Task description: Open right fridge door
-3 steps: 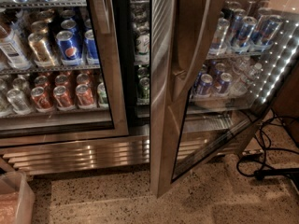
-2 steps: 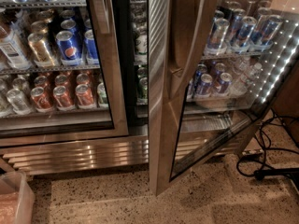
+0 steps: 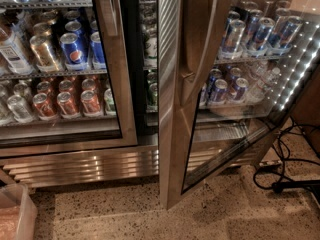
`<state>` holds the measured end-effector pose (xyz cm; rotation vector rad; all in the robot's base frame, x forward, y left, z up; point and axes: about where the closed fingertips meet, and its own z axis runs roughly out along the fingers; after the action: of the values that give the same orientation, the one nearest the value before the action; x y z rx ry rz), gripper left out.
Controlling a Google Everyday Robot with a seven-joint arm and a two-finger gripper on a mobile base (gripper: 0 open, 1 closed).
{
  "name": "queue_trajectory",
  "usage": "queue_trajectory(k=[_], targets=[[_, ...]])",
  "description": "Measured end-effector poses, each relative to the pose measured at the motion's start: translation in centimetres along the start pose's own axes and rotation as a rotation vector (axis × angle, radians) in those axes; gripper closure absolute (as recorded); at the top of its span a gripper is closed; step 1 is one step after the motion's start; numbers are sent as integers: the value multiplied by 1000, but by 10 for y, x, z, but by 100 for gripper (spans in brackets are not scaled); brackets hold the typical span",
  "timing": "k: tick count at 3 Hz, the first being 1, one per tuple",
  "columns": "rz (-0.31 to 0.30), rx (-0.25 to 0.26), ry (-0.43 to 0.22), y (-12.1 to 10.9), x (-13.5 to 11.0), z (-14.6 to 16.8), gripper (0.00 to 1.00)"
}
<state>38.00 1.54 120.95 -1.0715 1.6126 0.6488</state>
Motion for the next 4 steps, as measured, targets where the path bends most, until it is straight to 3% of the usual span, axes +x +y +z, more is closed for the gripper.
queue_trajectory(k=[1, 4], targets=[[0, 0, 0, 0, 0, 0, 39], [0, 0, 0, 0, 0, 0, 76]])
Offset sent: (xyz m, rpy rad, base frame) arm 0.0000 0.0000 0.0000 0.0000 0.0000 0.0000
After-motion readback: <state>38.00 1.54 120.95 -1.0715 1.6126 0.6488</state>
